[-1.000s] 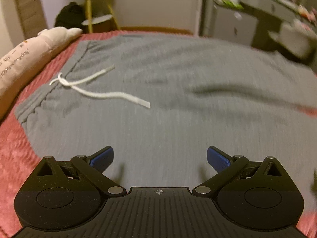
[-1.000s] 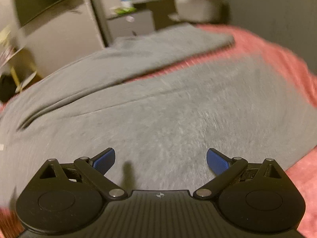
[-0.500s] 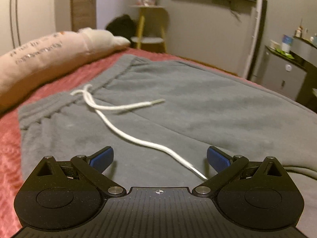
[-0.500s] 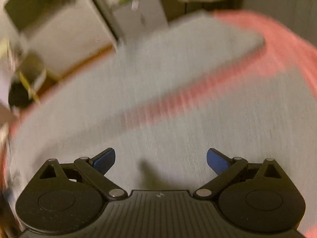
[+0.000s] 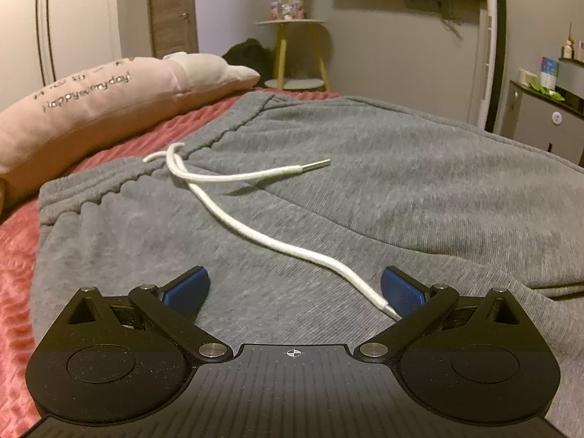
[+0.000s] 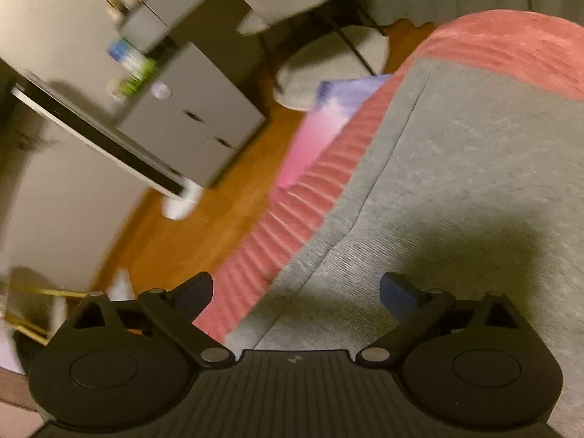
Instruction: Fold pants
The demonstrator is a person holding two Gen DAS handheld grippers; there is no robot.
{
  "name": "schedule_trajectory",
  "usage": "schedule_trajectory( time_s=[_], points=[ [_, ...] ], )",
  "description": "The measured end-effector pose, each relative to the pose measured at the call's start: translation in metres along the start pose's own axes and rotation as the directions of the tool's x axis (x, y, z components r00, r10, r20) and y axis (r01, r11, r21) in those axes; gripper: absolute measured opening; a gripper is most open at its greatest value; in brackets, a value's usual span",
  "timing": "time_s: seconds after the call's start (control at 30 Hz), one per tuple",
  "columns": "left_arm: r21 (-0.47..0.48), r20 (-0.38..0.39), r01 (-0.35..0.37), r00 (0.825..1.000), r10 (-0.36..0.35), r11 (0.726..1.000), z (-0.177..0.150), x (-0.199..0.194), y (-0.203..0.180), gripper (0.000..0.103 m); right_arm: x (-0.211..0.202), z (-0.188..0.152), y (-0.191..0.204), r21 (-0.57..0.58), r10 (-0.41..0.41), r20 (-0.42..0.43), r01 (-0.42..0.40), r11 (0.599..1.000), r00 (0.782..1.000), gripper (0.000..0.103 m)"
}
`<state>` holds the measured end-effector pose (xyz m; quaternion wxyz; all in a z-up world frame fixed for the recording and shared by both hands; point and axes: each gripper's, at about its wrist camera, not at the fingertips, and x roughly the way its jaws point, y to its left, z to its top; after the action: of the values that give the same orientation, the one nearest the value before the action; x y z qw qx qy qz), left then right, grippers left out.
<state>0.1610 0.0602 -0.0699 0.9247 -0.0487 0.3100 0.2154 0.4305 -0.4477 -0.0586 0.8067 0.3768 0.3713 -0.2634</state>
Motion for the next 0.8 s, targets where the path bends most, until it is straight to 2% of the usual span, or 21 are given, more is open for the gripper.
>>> schedule_trajectory(
  time_s=[0.03,0.1,0.13,0.2,0.23,0.3,0.37,0.5,0.57,0.63,0.7,0.73,0.77,0.8],
  points=[
    [-0.003,0.001,0.002,1.000,-0.002,1.000,0.000,0.001,0.000,0.103,0.006,-0.004,0.006,-0.019,-0.031,0.007,0.031,0.999,1.000,0.095],
    [-0.009,0.001,0.005,1.000,-0.005,1.000,-0.001,0.000,0.000,0.103,0.010,-0.013,0.018,-0.104,-0.129,0.063,0.135,0.985,0.990,0.072],
    [-0.011,0.001,0.006,1.000,-0.006,1.000,-0.001,0.000,0.000,0.103,0.008,-0.014,0.022,-0.149,-0.181,0.088,0.193,0.970,0.980,0.045],
    [-0.017,-0.002,0.011,1.000,-0.011,1.000,-0.001,-0.001,0.001,0.103,0.000,-0.015,0.019,-0.187,-0.164,0.099,0.180,0.966,0.982,0.027],
    [-0.022,-0.005,0.015,1.000,-0.015,1.000,-0.001,-0.001,0.002,0.103,-0.008,-0.015,0.012,-0.177,-0.127,0.090,0.141,0.974,0.988,0.009],
    [-0.033,-0.011,0.024,1.000,-0.025,0.999,0.000,0.000,0.004,0.103,-0.034,-0.016,-0.004,-0.144,-0.050,0.106,0.065,0.987,0.993,0.008],
    [-0.043,-0.014,0.033,0.999,-0.034,0.999,0.001,0.000,0.006,0.103,-0.069,-0.022,-0.029,-0.132,0.043,0.143,-0.024,0.991,0.989,0.007],
    [-0.073,-0.010,0.060,0.998,-0.060,0.996,0.002,-0.003,0.013,0.103,-0.161,-0.079,-0.110,-0.087,0.180,0.230,-0.164,0.983,0.957,0.007],
    [-0.085,-0.006,0.063,0.998,-0.063,0.994,0.003,-0.006,0.015,0.103,-0.199,-0.125,-0.156,-0.093,0.179,0.267,-0.160,0.983,0.947,0.007],
    [-0.100,-0.006,0.072,0.997,-0.073,0.992,0.003,-0.009,0.018,0.103,-0.213,-0.168,-0.197,-0.096,0.179,0.251,-0.160,0.982,0.951,0.007],
    [-0.114,-0.010,0.076,0.997,-0.078,0.991,0.003,-0.011,0.020,0.103,-0.206,-0.186,-0.238,0.008,0.170,0.171,-0.174,0.985,0.971,0.013],
    [-0.121,-0.012,0.079,0.997,-0.081,0.990,0.003,-0.012,0.021,0.103,-0.201,-0.186,-0.253,0.075,0.178,0.146,-0.190,0.979,0.973,0.027],
    [-0.126,-0.017,0.082,0.996,-0.085,0.989,0.004,-0.014,0.022,0.103,-0.202,-0.180,-0.259,0.105,0.202,0.144,-0.218,0.970,0.969,0.027],
    [-0.130,-0.021,0.085,0.996,-0.088,0.988,0.004,-0.015,0.022,0.103,-0.209,-0.174,-0.253,0.065,0.194,0.161,-0.207,0.976,0.968,0.028]
  ],
)
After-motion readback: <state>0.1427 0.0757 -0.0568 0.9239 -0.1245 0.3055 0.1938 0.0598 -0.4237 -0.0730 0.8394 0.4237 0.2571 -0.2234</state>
